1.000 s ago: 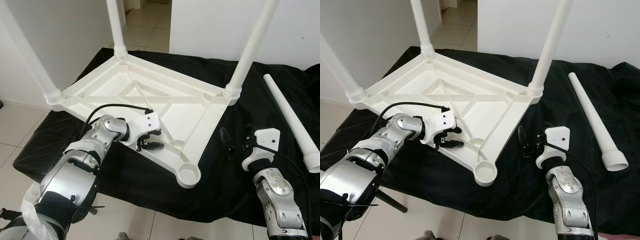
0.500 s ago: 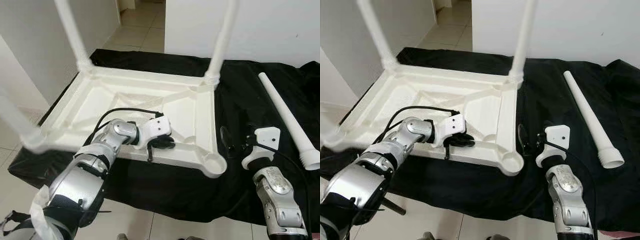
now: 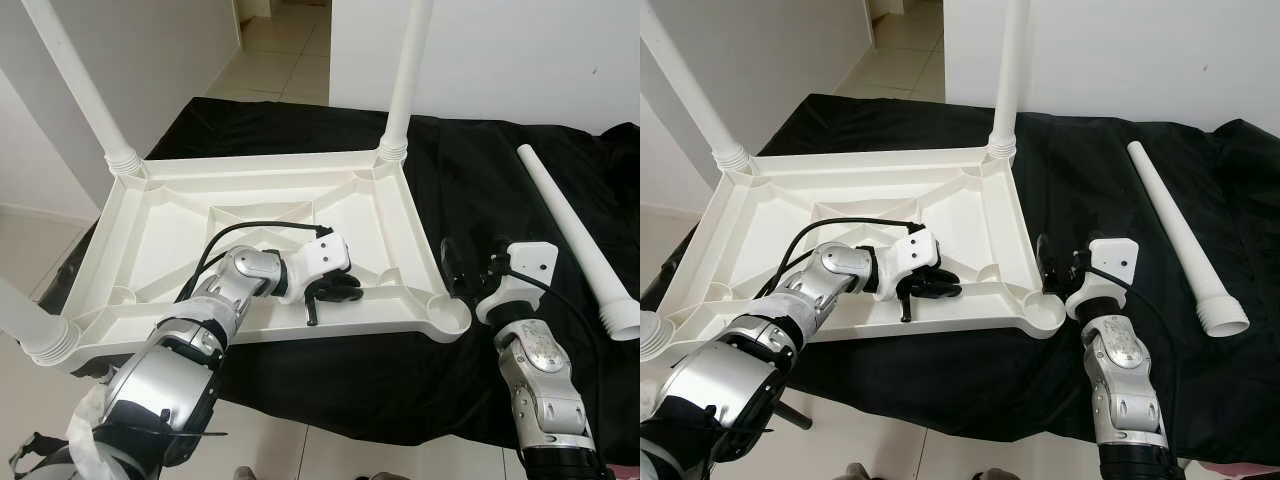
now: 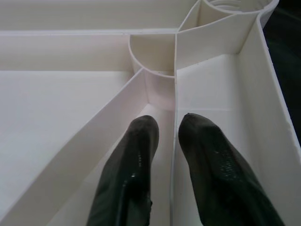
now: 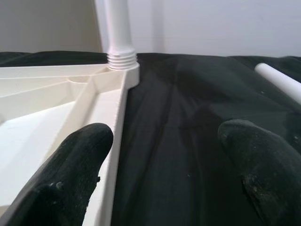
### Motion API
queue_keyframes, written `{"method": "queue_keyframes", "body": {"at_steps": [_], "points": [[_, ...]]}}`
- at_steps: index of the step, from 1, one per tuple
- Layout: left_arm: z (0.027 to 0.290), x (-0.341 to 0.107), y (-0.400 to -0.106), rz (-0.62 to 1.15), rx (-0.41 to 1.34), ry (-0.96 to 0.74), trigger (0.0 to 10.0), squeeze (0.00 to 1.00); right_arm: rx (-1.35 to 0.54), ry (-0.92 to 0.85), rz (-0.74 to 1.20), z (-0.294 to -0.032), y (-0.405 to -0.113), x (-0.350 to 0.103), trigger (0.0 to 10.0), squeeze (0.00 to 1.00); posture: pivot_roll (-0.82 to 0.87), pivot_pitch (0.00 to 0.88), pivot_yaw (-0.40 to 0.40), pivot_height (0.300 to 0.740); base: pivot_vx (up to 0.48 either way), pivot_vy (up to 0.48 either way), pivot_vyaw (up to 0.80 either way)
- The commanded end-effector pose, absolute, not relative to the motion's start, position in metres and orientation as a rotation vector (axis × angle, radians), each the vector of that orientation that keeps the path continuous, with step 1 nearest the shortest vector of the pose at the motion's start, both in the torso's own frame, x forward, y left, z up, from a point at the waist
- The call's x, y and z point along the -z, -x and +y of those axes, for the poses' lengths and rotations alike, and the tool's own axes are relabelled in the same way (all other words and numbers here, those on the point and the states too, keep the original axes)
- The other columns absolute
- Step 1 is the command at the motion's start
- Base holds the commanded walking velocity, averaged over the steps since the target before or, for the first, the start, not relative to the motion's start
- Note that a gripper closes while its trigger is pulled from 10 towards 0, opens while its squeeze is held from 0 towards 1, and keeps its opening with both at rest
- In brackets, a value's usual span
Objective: Building children table
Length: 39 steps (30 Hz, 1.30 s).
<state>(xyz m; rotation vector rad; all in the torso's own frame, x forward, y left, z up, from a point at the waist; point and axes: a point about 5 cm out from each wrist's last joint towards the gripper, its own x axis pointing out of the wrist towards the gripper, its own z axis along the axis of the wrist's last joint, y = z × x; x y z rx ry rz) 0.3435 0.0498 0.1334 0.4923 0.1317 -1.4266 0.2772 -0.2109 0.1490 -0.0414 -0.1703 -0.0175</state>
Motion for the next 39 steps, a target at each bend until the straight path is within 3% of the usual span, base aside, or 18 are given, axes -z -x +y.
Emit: {"method": "queue_keyframes", "body": {"at_steps": [1, 2, 3, 4, 8, 14, 23, 29, 39], "points": [[0.057, -0.138, -0.346, 0.128, 1.404, -0.485, 10.0, 1.00, 0.039, 0.029, -0.174, -0.211, -0.280, -0.148, 10.0, 0.00, -0.11, 0.008, 0.033, 0.740, 0.000, 0.000, 0.00], [0.058, -0.147, -0.351, 0.094, 1.367, -0.461, 10.0, 0.58, 0.074, 0.038, -0.169, -0.214, -0.282, -0.148, 10.0, 0.00, -0.11, 0.002, 0.035, 0.740, 0.000, 0.000, 0.00], [0.058, -0.147, -0.351, 0.094, 1.367, -0.461, 10.0, 0.58, 0.074, 0.038, -0.169, -0.214, -0.282, -0.148, 10.0, 0.00, -0.11, 0.002, 0.035, 0.740, 0.000, 0.000, 0.00], [0.060, -0.160, -0.356, 0.046, 1.319, -0.439, 10.0, 0.00, 0.129, 0.055, -0.166, -0.218, -0.284, -0.147, 10.0, 0.00, -0.10, 0.000, 0.036, 0.740, 0.000, 0.000, 0.00], [0.071, -0.188, -0.364, -0.049, 1.172, -0.273, 10.0, 0.00, 0.299, 0.054, -0.161, -0.231, -0.289, -0.145, 10.0, 0.00, -0.10, 0.000, 0.050, 0.740, 0.000, 0.000, 0.00], [0.080, -0.193, -0.364, -0.081, 1.091, -0.224, 10.0, 0.00, 0.359, 0.055, -0.170, -0.236, -0.289, -0.146, 10.0, 0.00, -0.10, 0.000, 0.047, 0.740, 0.000, 0.000, 0.00], [0.088, -0.213, -0.352, -0.239, 0.812, -0.067, 10.0, 0.00, 0.517, 0.045, -0.167, -0.245, -0.286, -0.142, 10.0, 0.00, -0.09, 0.000, 0.025, 0.740, 0.000, 0.000, 0.00], [0.083, -0.214, -0.342, -0.243, 0.781, -0.050, 10.0, 0.00, 0.613, 0.110, -0.175, -0.266, -0.283, -0.148, 10.0, 0.00, -0.09, 0.000, 0.014, 0.740, 0.000, 0.000, 0.00], [0.065, -0.217, -0.328, -0.232, 0.881, -0.053, 10.0, 0.00, 0.813, 0.141, -0.167, -0.303, -0.264, -0.151, 10.0, 0.00, -0.10, 0.000, -0.004, 0.740, 0.000, 0.000, 0.00]]}}
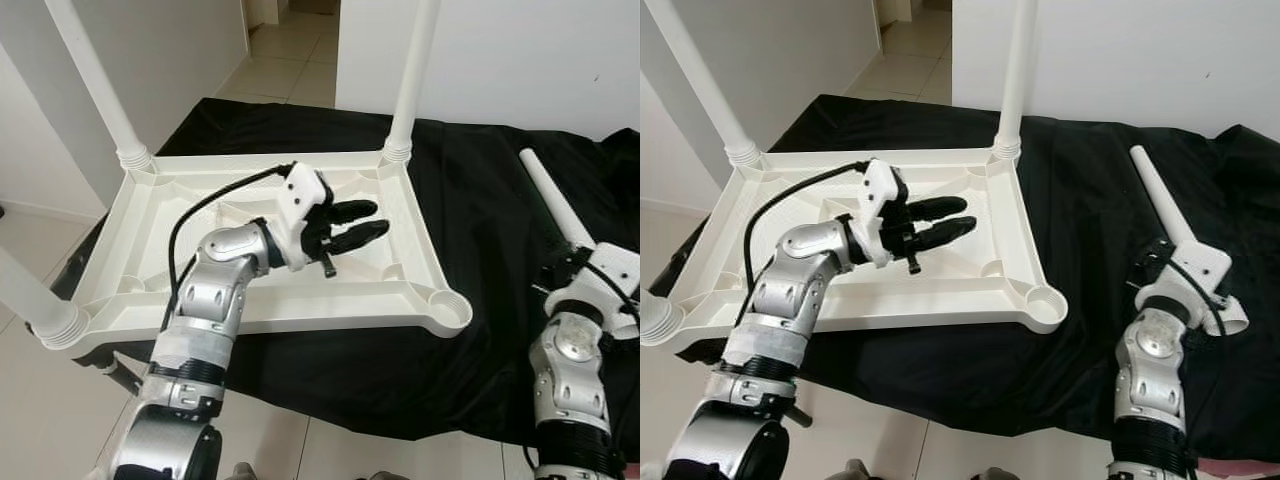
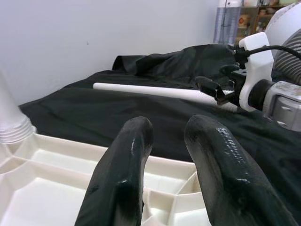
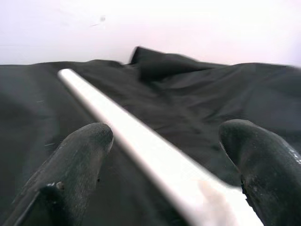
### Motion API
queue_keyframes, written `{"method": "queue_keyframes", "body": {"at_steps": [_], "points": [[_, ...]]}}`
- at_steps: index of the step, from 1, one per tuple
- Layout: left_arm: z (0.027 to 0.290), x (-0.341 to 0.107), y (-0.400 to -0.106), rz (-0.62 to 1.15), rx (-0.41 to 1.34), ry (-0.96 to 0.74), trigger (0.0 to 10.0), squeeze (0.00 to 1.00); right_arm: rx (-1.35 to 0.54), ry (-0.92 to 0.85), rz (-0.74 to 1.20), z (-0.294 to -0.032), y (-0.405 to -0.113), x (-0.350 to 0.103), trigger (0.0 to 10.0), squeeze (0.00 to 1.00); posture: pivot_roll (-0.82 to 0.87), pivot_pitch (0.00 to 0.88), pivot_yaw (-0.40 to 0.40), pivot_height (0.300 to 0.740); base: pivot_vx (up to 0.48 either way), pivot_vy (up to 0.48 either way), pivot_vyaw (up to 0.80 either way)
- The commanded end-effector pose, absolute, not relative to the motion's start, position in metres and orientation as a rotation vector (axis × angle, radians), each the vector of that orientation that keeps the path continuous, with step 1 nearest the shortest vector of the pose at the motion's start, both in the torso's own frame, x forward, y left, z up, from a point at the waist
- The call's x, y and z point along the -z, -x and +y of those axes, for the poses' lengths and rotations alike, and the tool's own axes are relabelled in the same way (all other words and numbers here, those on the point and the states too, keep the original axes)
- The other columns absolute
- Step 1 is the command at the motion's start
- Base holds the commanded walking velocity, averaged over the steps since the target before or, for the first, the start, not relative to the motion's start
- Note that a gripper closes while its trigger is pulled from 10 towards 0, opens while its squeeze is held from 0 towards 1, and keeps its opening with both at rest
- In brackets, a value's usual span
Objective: Building children table
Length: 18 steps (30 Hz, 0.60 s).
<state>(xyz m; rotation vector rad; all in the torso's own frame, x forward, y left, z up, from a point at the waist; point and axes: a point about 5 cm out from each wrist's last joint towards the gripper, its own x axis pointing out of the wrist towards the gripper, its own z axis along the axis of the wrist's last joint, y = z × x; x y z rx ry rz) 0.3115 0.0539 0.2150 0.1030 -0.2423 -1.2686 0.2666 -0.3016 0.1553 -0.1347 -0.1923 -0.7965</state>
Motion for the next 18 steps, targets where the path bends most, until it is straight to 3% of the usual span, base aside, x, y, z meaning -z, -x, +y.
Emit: {"method": "queue_keyframes", "body": {"at_steps": [1, 8, 18], "points": [[0.063, -0.217, -0.327, -0.232, 0.888, -0.045, 10.0, 0.00, 0.820, 0.150, -0.167, -0.306, -0.263, -0.152, 10.0, 0.00, -0.10, 0.000, -0.004, 0.740, 0.000, 0.000, 0.00], [0.055, -0.217, -0.323, -0.209, 0.918, -0.023, 10.0, 0.00, 0.856, 0.164, -0.146, -0.330, -0.250, -0.155, 10.0, 0.00, -0.14, 0.000, 0.006, 0.740, 0.000, 0.000, 0.00], [0.050, -0.217, -0.318, -0.190, 0.931, -0.023, 10.0, 0.00, 0.733, 0.173, -0.075, -0.347, -0.237, -0.144, 10.0, 0.00, -0.15, 0.000, 0.016, 0.740, 0.000, 0.000, 0.00]]}}
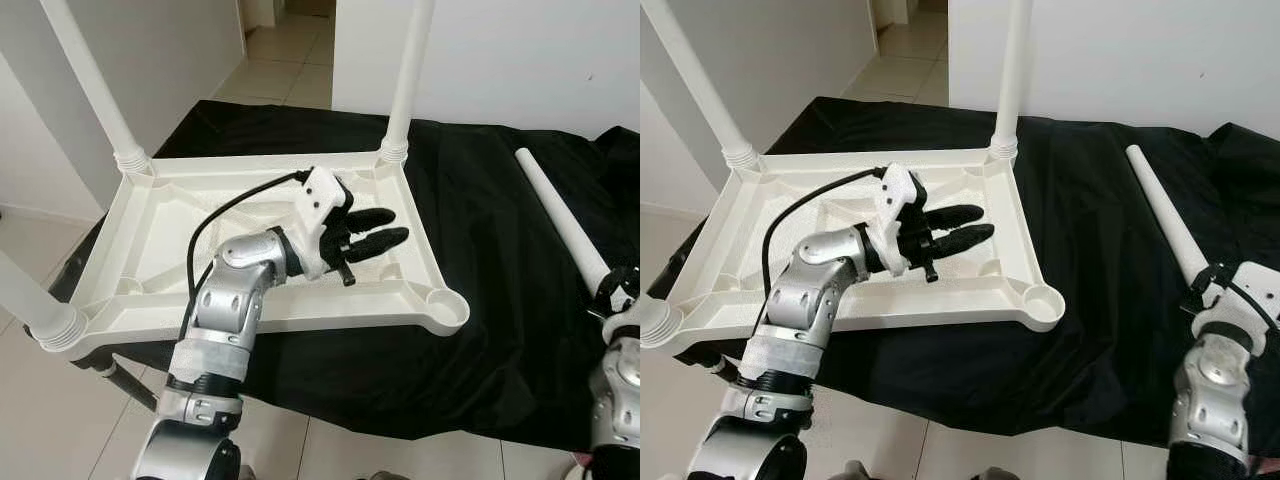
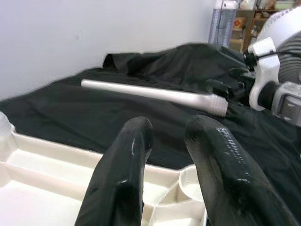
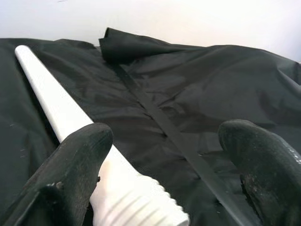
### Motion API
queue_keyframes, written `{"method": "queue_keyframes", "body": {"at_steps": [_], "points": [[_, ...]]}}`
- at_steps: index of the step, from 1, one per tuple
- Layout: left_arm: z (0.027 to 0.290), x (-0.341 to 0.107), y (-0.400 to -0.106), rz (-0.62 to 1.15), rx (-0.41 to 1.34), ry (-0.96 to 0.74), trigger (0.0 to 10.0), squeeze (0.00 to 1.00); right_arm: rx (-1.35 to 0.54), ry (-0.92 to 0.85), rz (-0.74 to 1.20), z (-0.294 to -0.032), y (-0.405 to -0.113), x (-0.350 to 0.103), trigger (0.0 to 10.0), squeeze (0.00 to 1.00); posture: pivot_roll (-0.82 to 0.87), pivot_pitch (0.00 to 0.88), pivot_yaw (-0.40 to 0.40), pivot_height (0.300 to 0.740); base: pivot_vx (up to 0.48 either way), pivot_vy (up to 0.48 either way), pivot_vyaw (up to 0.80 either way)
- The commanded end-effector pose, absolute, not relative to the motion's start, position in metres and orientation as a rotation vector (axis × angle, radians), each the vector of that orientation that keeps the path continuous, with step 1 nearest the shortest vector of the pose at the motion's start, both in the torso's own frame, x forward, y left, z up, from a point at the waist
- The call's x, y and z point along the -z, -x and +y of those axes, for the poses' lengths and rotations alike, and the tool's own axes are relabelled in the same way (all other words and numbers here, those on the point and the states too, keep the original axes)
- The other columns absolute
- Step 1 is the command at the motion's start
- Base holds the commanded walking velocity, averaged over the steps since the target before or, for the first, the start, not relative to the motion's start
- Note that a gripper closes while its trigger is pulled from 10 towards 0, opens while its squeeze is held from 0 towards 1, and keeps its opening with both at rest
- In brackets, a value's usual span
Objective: Building children table
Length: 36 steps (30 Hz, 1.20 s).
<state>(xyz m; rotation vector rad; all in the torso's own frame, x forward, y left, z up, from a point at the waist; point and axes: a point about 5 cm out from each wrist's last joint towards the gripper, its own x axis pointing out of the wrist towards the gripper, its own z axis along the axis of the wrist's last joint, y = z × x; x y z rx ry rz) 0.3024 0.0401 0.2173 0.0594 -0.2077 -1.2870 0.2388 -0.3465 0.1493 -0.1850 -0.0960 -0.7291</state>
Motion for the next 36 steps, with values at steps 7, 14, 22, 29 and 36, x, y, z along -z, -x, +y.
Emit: {"method": "queue_keyframes", "body": {"at_steps": [7, 14, 22, 29, 36], "points": [[0.050, -0.214, -0.315, -0.159, 0.935, -0.015, 10.0, 0.00, 0.354, 0.136, -0.006, -0.343, -0.235, -0.127, 10.0, 1.00, -0.15, 0.000, 0.029, 0.740, 0.000, 0.000, 0.00], [0.051, -0.214, -0.314, -0.143, 0.933, -0.025, 10.0, 0.00, 0.283, 0.112, 0.052, -0.353, -0.236, -0.119, 10.0, 0.72, -0.14, 0.000, 0.035, 0.740, 0.000, 0.000, 0.00], [0.054, -0.218, -0.314, -0.143, 0.921, -0.019, 10.0, 0.00, 0.285, 0.137, 0.040, -0.363, -0.246, -0.125, 10.0, 0.00, -0.12, 0.000, 0.040, 0.740, 0.000, 0.000, 0.00], [0.058, -0.223, -0.314, -0.143, 0.905, -0.020, 10.0, 0.00, 0.261, 0.206, 0.052, -0.377, -0.248, -0.134, 10.0, 0.00, -0.10, 0.007, 0.052, 0.740, 0.000, 0.000, 0.00], [0.059, -0.224, -0.313, -0.133, 0.912, -0.028, 10.0, 0.00, 0.198, 0.185, 0.066, -0.377, -0.253, -0.132, 10.0, 0.00, -0.08, 0.011, 0.076, 0.740, 0.000, 0.000, 0.00]]}}
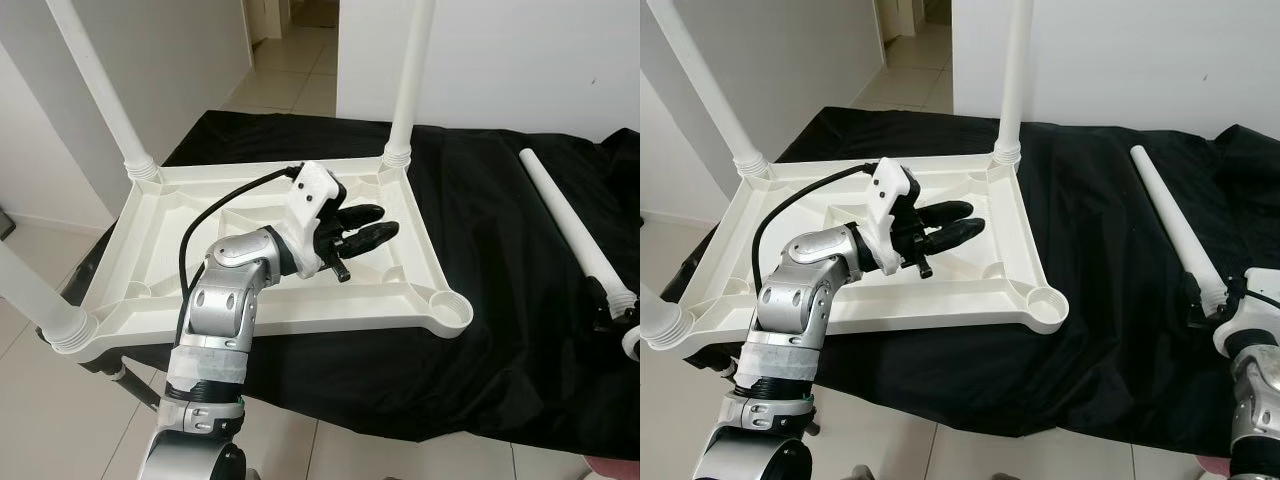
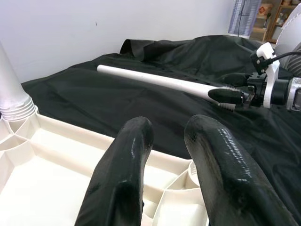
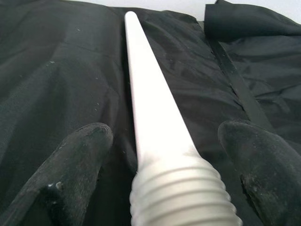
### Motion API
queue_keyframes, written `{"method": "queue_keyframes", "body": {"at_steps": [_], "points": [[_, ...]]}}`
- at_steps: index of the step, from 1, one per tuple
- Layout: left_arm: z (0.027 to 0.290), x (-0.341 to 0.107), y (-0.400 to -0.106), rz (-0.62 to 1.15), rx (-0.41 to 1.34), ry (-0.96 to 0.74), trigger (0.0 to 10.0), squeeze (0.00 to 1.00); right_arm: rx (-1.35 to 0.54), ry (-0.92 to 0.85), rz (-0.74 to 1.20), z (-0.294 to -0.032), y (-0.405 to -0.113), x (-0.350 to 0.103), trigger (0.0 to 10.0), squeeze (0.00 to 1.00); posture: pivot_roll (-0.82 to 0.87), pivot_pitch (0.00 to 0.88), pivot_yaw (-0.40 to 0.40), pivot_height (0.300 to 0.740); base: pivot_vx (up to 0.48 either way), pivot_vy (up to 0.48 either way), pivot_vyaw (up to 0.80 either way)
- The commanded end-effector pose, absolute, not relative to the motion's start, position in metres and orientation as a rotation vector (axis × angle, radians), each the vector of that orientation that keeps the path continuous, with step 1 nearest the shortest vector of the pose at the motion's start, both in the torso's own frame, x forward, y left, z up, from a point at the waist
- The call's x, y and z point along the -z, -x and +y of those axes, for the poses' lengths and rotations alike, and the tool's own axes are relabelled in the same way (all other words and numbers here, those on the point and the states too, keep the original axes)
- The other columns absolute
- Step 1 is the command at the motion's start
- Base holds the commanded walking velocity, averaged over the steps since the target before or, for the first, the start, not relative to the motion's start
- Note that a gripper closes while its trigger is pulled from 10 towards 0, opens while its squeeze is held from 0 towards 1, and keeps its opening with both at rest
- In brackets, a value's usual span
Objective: Building children table
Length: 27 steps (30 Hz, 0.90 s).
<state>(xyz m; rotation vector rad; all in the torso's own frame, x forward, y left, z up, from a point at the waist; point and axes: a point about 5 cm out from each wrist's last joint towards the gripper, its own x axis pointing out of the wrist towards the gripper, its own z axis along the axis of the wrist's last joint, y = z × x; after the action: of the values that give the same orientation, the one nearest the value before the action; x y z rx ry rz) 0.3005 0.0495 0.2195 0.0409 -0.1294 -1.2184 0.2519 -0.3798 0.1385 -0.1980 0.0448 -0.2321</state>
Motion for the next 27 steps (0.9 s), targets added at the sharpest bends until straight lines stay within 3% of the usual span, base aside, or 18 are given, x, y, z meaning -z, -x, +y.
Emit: {"method": "queue_keyframes", "body": {"at_steps": [1, 19, 20, 23, 24, 27], "points": [[0.059, -0.225, -0.313, -0.134, 0.912, -0.029, 10.0, 0.00, 0.189, 0.177, 0.072, -0.376, -0.254, -0.130, 10.0, 0.00, -0.08, 0.011, 0.076, 0.740, 0.000, 0.000, 0.00], [0.066, -0.229, -0.313, -0.126, 0.890, -0.050, 10.0, 0.00, 0.154, 0.110, 0.113, -0.359, -0.265, -0.102, 10.0, 0.00, -0.04, 0.008, 0.083, 0.740, 0.000, 0.000, 0.00], [0.067, -0.228, -0.312, -0.123, 0.899, -0.067, 10.0, 0.00, 0.159, 0.101, 0.101, -0.358, -0.267, -0.103, 3.3, 0.00, -0.03, 0.006, 0.081, 0.740, 0.000, 0.000, 0.00], [0.068, -0.227, -0.310, -0.119, 0.912, -0.088, 10.0, 0.00, 0.165, 0.093, 0.089, -0.358, -0.268, -0.103, 3.3, 0.00, -0.03, 0.006, 0.081, 0.740, 0.000, 0.000, 0.00], [0.068, -0.225, -0.309, -0.107, 0.925, -0.093, 10.0, 0.00, 0.170, 0.087, 0.079, -0.358, -0.269, -0.103, 0.0, 0.00, -0.02, 0.004, 0.080, 0.740, 0.000, 0.000, 0.00], [0.069, -0.223, -0.308, -0.092, 0.947, -0.093, 10.0, 0.00, 0.172, 0.081, 0.067, -0.357, -0.271, -0.104, 0.0, 0.00, -0.02, 0.004, 0.080, 0.740, 0.000, 0.000, 0.00]]}}
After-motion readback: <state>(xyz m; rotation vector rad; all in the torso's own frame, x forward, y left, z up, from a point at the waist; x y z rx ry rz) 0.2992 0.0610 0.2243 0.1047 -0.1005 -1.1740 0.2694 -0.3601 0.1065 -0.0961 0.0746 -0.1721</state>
